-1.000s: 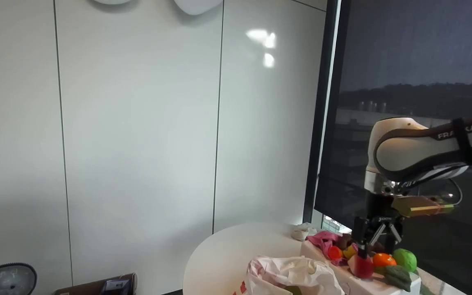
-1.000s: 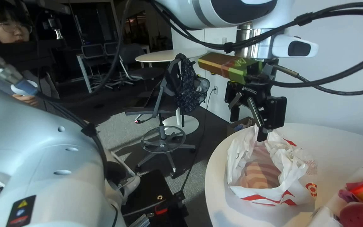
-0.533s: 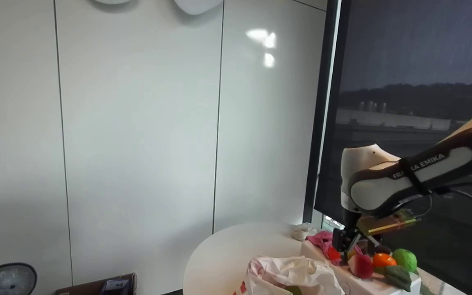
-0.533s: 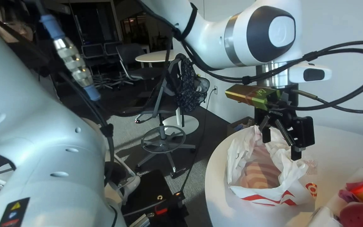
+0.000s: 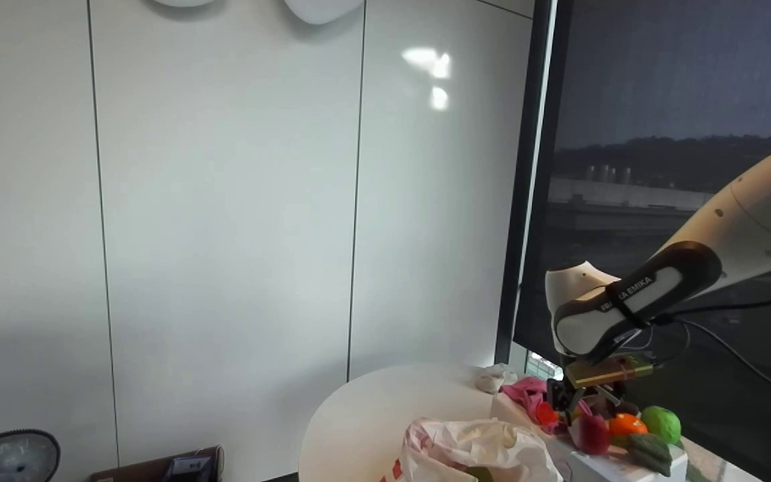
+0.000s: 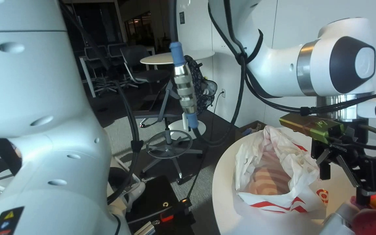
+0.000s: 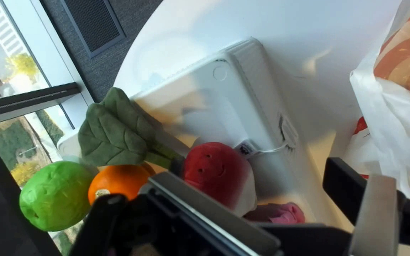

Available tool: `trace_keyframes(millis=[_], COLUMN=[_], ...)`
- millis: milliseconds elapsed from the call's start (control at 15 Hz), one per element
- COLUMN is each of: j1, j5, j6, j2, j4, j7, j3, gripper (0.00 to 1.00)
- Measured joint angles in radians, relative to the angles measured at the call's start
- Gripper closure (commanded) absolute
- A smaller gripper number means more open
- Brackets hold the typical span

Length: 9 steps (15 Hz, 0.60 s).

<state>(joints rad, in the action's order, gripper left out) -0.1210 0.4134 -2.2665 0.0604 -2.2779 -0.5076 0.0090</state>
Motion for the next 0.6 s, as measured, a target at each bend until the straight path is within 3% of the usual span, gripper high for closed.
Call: trace_keyframes(millis=[200, 600], j1=[0.001, -0.011], j5=[-0.021, -0.207], j6=[-0.030, -0.114], j2=[0.092, 0.197], j4=[0.065, 0.135], j7=[0.001, 0.103], j3=[-0.050, -0.132], gripper=[0.00, 0.00])
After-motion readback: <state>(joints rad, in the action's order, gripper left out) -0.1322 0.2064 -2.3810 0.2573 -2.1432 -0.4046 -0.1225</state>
